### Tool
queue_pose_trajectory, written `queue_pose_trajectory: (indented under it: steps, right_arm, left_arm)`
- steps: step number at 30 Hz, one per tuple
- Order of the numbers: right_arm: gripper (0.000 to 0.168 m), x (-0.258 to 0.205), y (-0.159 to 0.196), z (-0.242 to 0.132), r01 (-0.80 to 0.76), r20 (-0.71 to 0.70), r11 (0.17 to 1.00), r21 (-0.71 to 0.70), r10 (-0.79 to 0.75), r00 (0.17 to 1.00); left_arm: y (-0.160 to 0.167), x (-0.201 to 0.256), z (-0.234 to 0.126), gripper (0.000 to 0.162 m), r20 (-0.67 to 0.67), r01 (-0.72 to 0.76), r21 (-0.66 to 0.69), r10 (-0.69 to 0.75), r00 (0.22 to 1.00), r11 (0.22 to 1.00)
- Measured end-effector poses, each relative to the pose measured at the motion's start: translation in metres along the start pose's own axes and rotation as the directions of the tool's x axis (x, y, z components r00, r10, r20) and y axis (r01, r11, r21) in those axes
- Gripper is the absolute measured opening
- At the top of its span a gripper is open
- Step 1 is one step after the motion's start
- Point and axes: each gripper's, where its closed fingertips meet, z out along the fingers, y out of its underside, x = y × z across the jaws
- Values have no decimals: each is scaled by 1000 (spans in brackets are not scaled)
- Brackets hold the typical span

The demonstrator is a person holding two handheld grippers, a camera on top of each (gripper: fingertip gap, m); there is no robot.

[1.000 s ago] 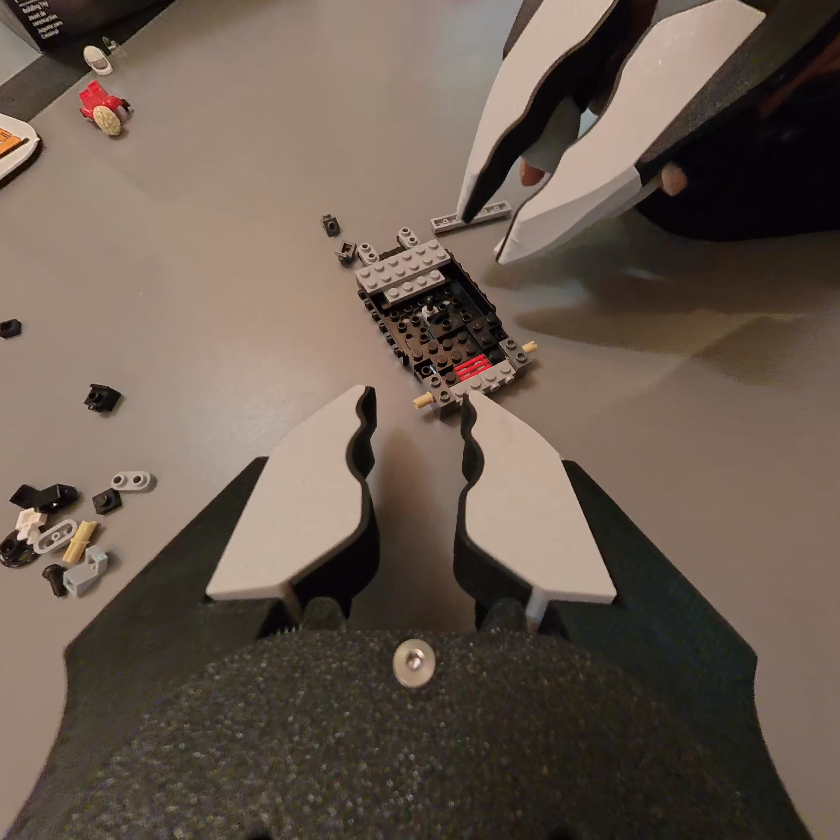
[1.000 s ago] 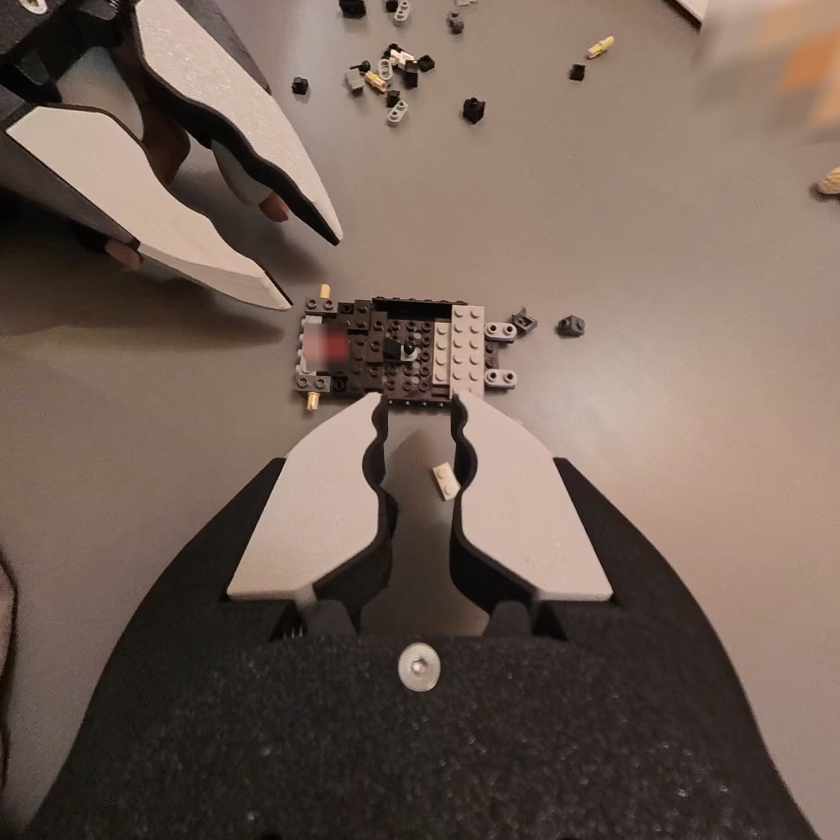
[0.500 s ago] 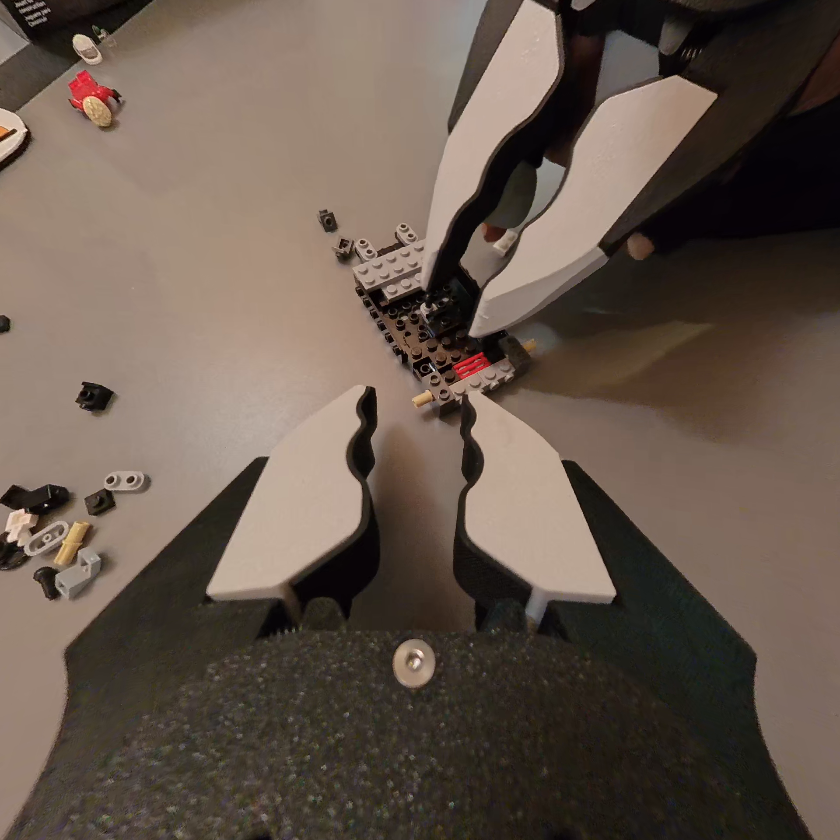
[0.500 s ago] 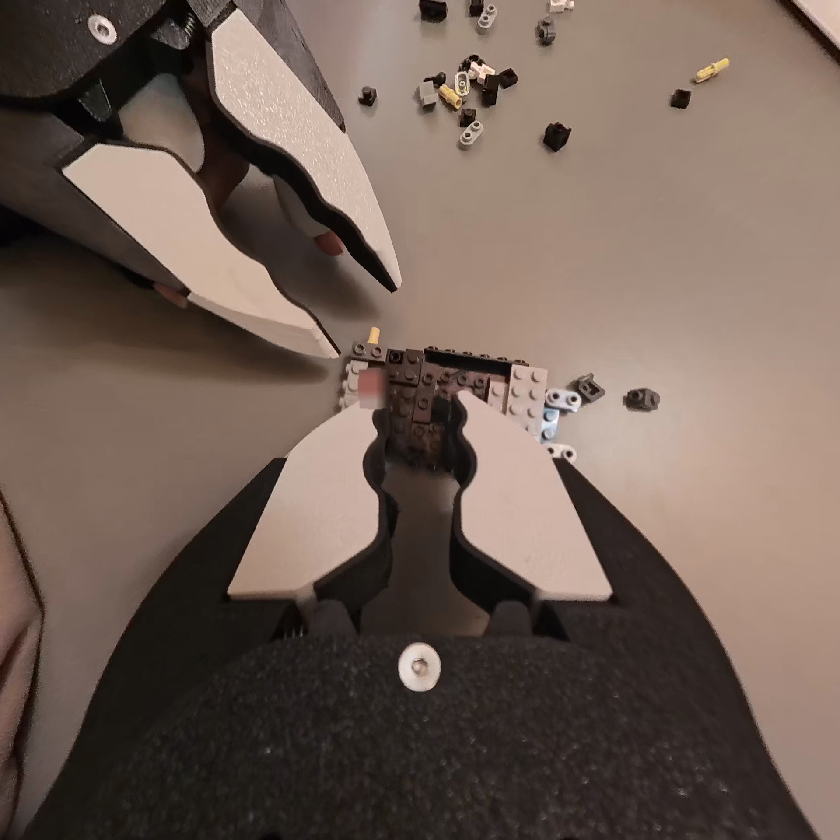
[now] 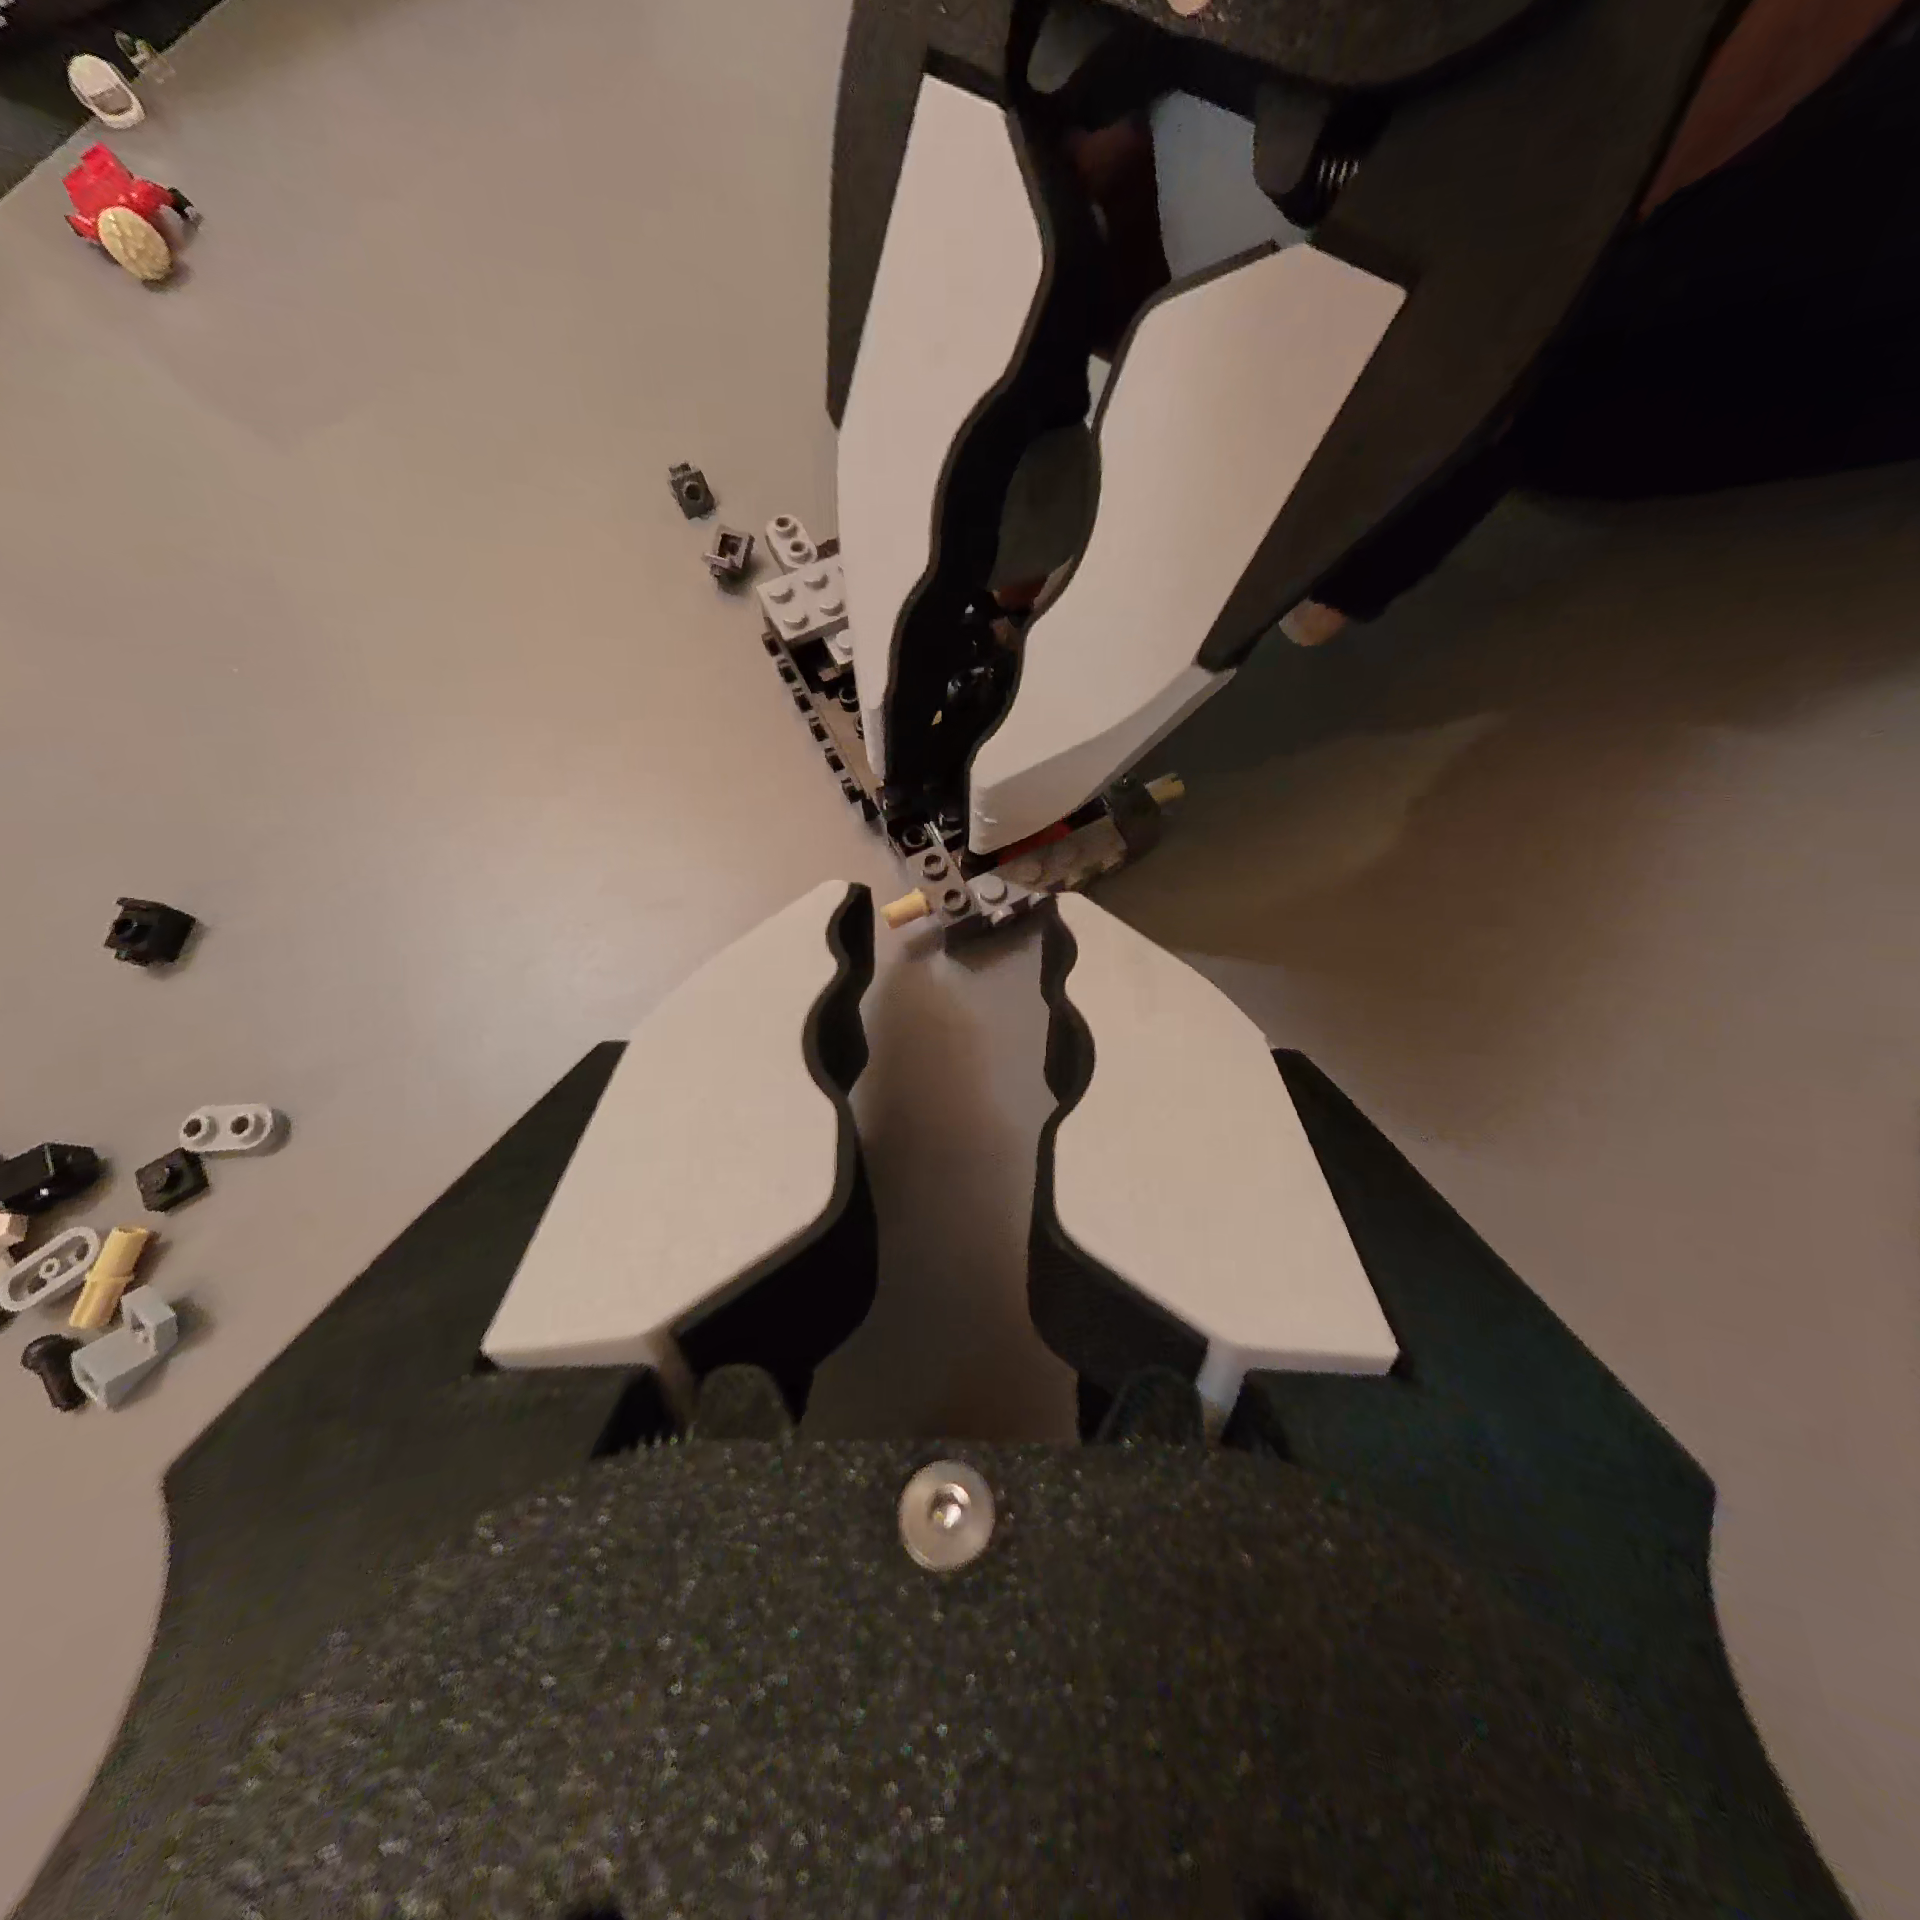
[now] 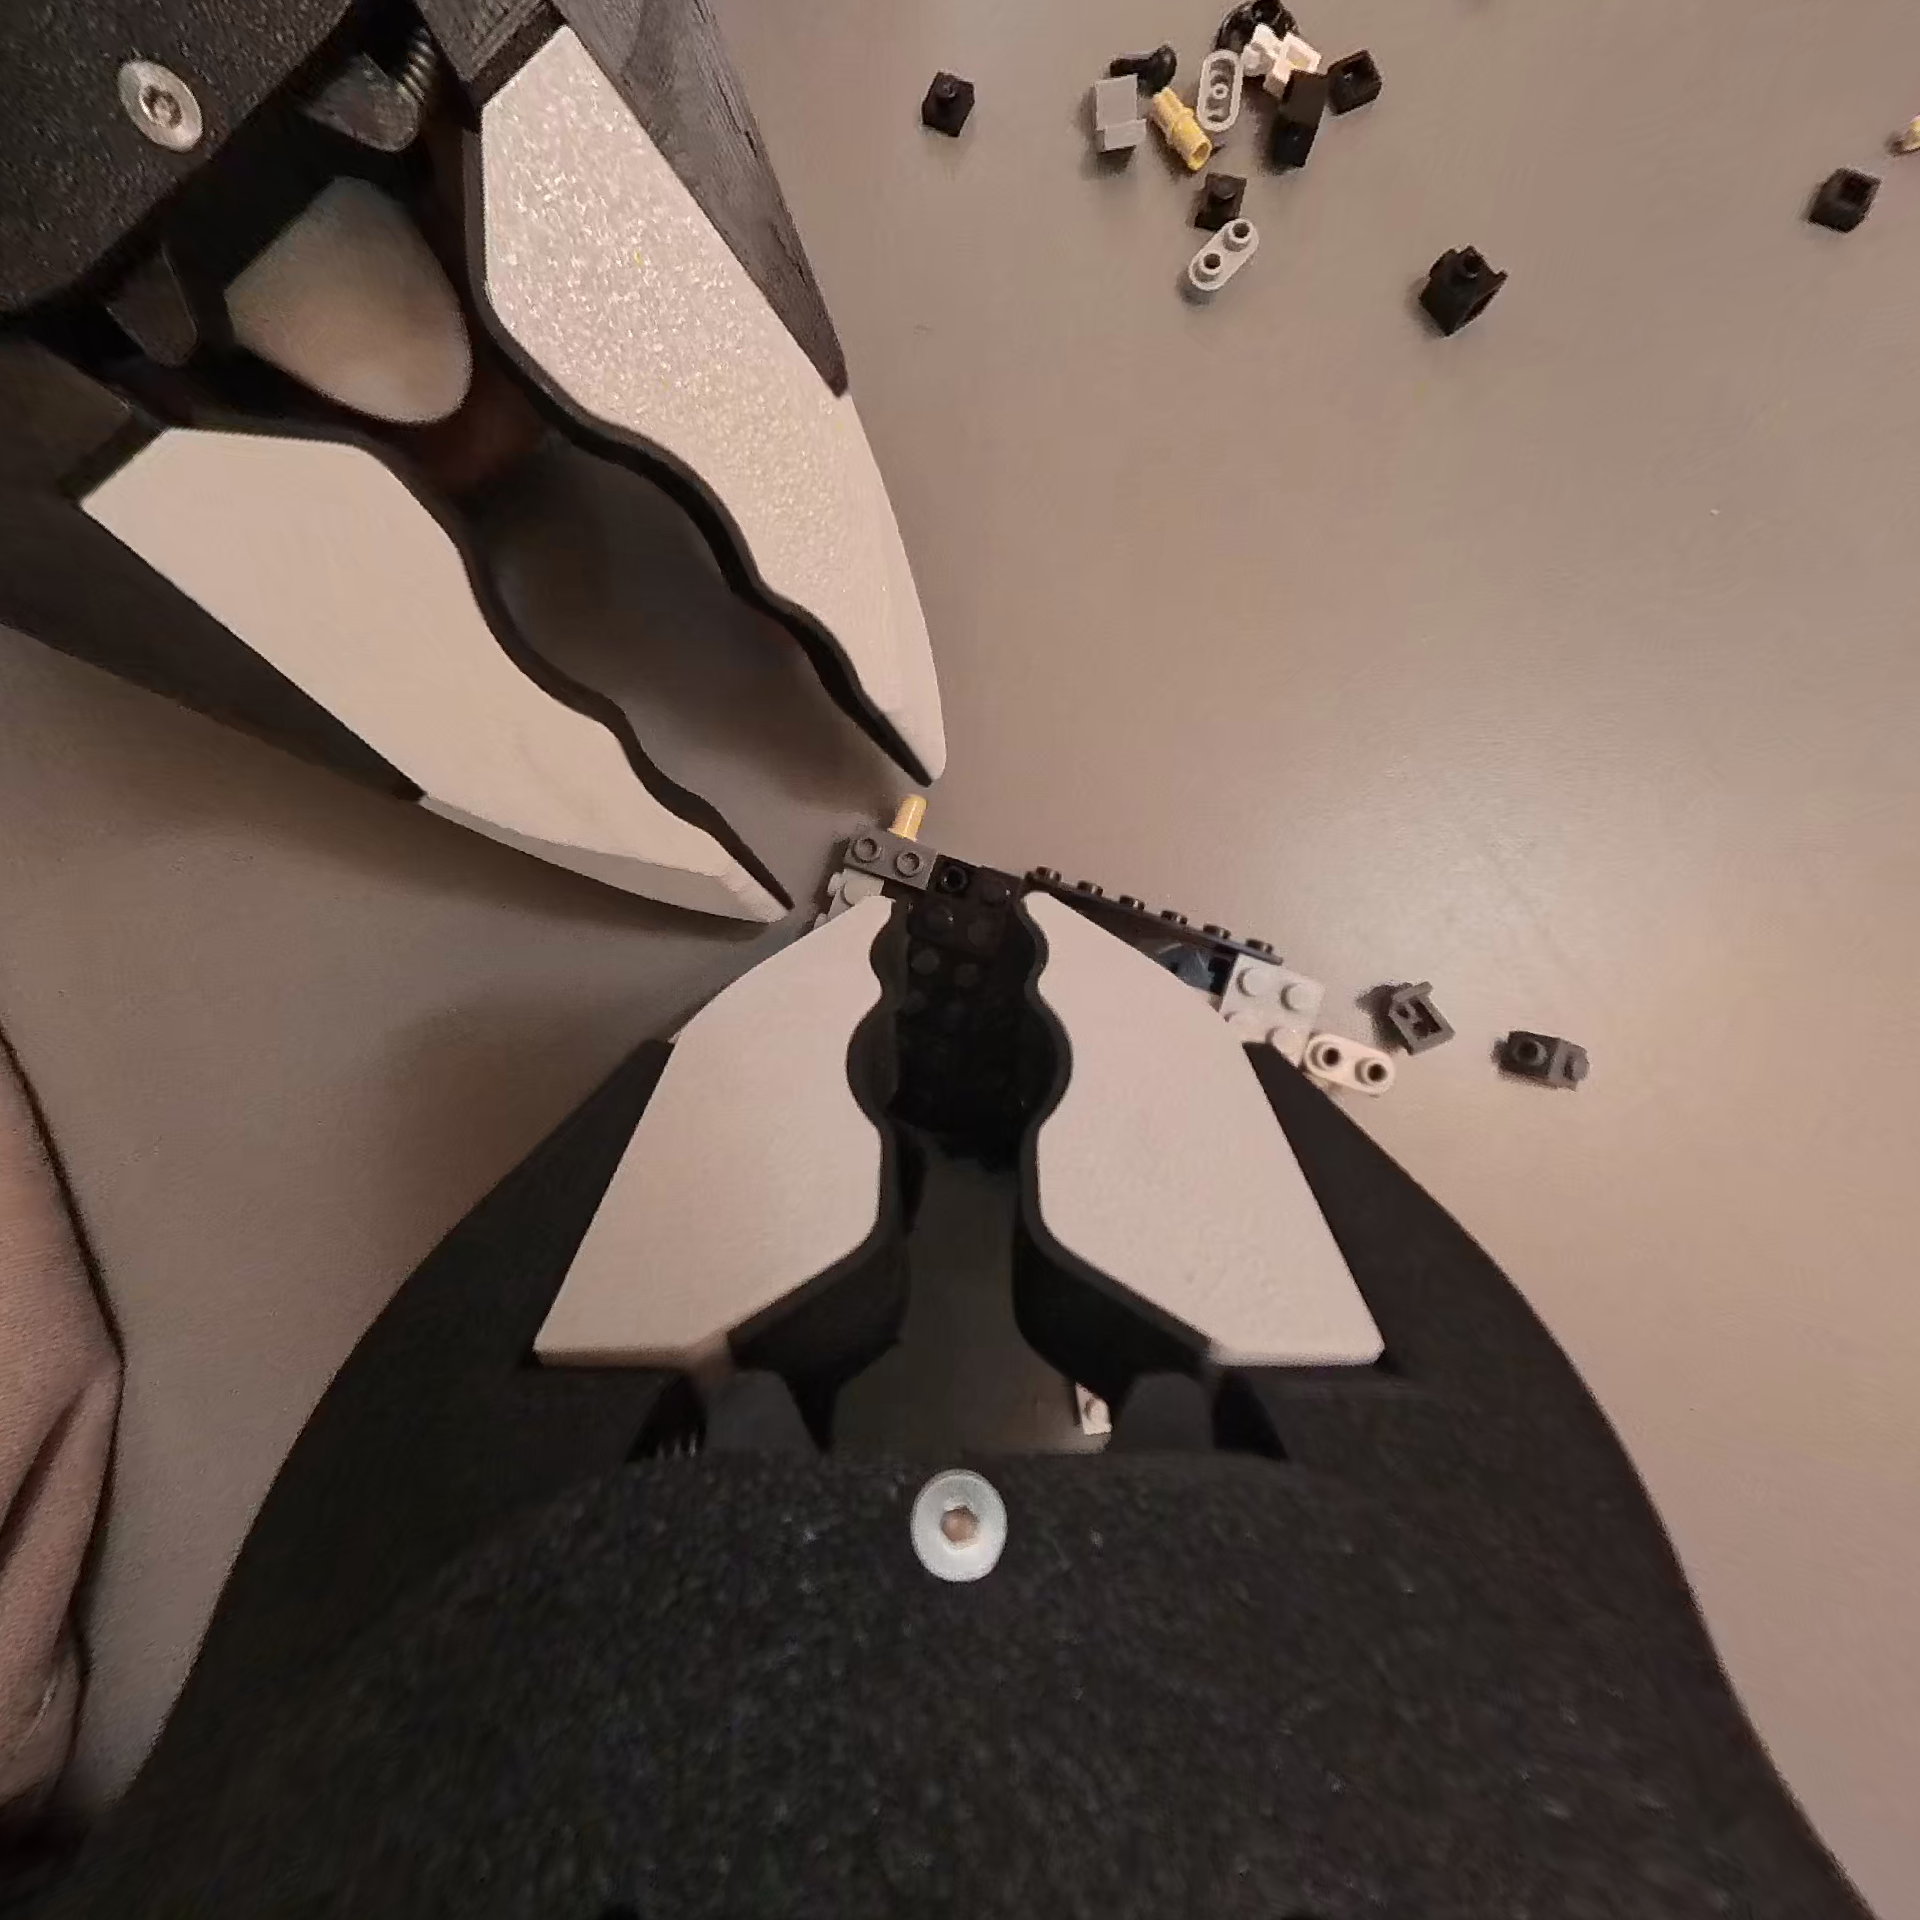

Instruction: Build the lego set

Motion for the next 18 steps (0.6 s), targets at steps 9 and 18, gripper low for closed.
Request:
queue_pose_trajectory:
  steps: [9, 18]
  right_arm:
    - [19, 7, -4, -7, 11, 67, 998, -56, -7, 998]
    - [23, 8, 14, -22, 184, 193, 970, -160, -152, 969]
  left_arm:
    - [1, 0, 2, 26, 11, -6, -15, 6, 1000, 1000]
    - [1, -9, -4, 28, 38, 34, -1, -34, 999, 999]
